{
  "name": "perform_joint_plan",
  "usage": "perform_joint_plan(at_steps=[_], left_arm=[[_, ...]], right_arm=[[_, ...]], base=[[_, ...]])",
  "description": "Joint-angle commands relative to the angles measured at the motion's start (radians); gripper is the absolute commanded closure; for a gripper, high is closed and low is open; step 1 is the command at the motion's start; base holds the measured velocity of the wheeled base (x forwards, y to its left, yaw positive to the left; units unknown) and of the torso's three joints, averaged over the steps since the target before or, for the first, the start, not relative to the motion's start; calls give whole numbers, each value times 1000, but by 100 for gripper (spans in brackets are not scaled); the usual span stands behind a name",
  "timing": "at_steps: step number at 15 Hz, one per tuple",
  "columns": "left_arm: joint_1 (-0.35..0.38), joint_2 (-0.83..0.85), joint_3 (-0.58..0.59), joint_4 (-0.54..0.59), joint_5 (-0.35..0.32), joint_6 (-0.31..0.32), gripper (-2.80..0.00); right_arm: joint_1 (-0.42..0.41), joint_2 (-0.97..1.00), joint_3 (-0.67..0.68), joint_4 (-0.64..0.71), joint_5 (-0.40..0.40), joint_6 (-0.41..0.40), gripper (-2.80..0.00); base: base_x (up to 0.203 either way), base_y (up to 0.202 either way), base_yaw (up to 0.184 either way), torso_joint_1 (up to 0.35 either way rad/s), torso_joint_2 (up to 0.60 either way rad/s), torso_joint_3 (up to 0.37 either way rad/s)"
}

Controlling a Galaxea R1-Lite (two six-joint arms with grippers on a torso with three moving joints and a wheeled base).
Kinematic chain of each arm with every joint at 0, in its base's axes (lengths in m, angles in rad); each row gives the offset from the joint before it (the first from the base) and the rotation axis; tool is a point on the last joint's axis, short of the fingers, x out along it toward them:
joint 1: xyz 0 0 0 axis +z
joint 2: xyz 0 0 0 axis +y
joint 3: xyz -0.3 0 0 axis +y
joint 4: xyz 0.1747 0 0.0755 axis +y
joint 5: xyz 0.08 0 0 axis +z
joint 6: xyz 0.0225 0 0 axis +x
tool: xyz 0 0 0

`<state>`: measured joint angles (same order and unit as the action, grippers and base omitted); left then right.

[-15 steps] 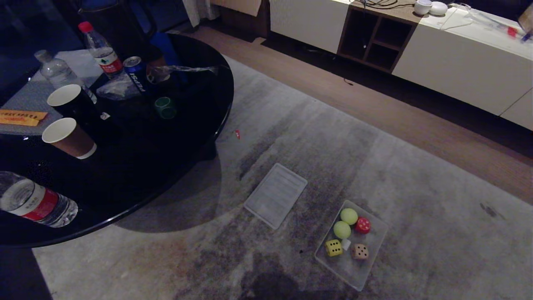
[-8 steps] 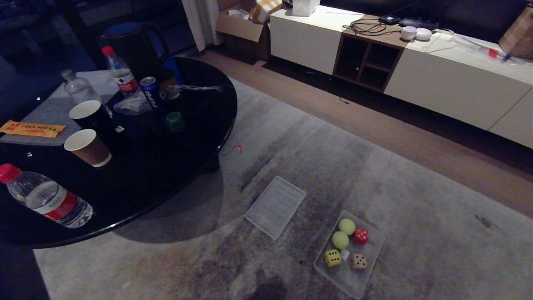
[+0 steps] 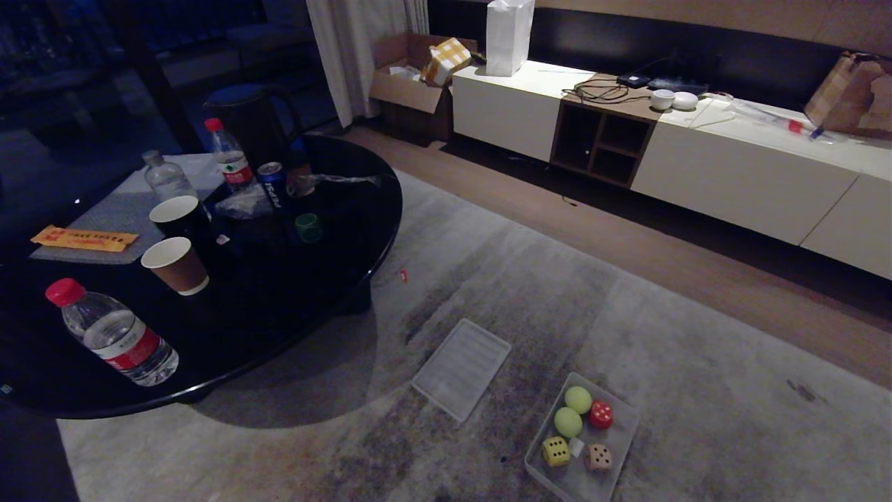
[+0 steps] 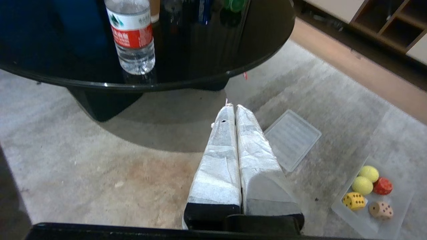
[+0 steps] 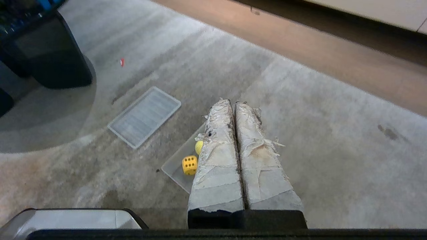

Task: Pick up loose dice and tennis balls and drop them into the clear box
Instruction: Pick up toys out of the box

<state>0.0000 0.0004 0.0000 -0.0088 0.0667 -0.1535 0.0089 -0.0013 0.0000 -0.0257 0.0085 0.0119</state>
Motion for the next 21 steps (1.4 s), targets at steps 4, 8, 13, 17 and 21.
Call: perform_joint_plan(at_steps=[4,8,13,17,21], left_arm=[[0,0,0,0,1,-1,0],[0,-2,0,0,1,0,0],[0,-1,0,0,1,3,0],[0,0,0,0,1,5,0],[0,0,0,0,1,5,0]], right_arm=[[0,1,11,0,1,0,0],[0,1,10,0,1,0,0],[0,1,10,-1,1,0,0],[0,1,10,-2,0,0,0],[0,1,10,-2,-1,0,0]], base=[[0,0,0,3,1,200],[0,0,0,2,2,189],[0,0,0,2,1,36],[0,0,0,0,0,0],[1,-2,54,0,3,3]])
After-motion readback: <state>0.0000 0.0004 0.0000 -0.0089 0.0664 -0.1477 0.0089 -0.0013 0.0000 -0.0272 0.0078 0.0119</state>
